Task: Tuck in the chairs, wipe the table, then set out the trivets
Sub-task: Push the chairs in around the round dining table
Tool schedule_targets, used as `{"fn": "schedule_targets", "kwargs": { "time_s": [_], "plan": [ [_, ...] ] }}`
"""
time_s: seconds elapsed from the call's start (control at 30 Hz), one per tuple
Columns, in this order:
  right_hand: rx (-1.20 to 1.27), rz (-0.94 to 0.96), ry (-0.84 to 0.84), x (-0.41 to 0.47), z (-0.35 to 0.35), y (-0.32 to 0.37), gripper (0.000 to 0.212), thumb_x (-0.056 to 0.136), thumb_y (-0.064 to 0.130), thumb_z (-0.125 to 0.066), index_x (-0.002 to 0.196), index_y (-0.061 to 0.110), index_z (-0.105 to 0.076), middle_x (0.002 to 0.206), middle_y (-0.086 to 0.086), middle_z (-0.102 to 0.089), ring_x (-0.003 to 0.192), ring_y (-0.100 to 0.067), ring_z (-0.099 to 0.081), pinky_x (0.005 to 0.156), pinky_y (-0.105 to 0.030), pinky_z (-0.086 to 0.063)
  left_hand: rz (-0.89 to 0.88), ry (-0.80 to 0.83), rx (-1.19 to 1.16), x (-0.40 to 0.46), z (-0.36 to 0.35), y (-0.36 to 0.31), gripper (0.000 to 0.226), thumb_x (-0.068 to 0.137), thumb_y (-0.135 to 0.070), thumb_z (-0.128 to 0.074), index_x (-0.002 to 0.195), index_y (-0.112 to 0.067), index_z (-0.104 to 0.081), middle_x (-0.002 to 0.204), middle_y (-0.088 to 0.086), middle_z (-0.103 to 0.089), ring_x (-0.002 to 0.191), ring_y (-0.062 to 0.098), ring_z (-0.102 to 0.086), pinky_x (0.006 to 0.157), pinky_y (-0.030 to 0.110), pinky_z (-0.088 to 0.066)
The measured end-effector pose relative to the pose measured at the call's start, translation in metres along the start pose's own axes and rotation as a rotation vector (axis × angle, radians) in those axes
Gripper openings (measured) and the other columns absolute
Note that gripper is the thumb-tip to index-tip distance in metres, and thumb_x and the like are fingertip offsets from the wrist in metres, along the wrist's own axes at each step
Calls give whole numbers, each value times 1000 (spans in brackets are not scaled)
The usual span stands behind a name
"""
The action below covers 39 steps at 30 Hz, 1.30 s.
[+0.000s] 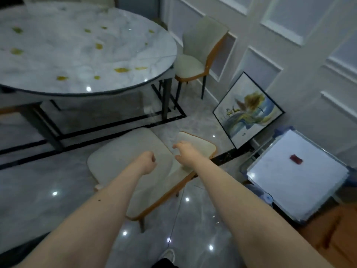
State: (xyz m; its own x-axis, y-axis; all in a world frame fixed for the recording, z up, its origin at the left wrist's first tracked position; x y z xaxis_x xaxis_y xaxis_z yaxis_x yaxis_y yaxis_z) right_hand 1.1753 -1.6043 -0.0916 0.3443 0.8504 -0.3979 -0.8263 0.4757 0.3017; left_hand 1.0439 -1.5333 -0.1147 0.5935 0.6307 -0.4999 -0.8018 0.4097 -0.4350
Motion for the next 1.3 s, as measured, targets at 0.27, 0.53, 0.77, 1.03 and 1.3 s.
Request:
{"fn": "schedule_targets", "kwargs": {
  "time_s": [0.27,0.53,0.77,1.03,1.3],
  "plan": [
    [-232,253,-11,-47,-24,37,37,100,26,-41,135,14,-48,138,-8,-46,129,-27,-40,107,-37,-29,81,-100,-129,-70,-38,20,34,102,-22,-35,122,-3,-54,126,17,-55,115,32,-52,94,35,-40],
    [-234,388,-82,-111,-45,5,54,97,40,-47,144,18,-34,150,-2,-34,142,-19,-24,116,-38,-11,154,-321,134,-129,-79,1,53,97,-50,-32,137,-16,-36,139,7,-45,130,26,-39,110,47,-19],
    [-344,461,-57,-90,-26,-8,56,92,37,-56,142,22,-35,147,-2,-36,140,-20,-26,117,-47,-5,304,-427,249,-118,-86,-24,67,92,-35,-53,146,-16,-18,144,7,-33,132,26,-33,111,62,-12],
    [-409,489,-81,-54,-35,-31,50,93,54,-43,135,27,-40,134,0,-47,132,-22,-35,111,-62,-7,346,-499,345,-112,-86,-28,63,97,-26,-43,149,-27,-7,158,11,4,145,31,5,111,63,3],
    [-517,566,-129,-42,-32,-21,50,93,58,-35,131,26,-39,126,-1,-51,122,-25,-42,104,-66,-19,366,-465,401,-104,-71,-18,61,97,-29,-42,147,-38,-8,157,10,9,145,31,10,111,62,8]
  ]
}}
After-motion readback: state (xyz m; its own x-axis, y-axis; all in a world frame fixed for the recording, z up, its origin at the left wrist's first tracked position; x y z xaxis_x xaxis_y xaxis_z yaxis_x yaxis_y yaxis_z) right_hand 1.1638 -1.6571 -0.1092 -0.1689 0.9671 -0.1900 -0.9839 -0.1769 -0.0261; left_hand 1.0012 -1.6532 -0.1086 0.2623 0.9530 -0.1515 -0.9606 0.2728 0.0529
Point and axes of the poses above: each hand's wrist, its own x-axis towards the middle knuckle, its own z-axis out of the back of the hand, y = z × x, the point moved 6 cm from there along x, towards the middle knuckle
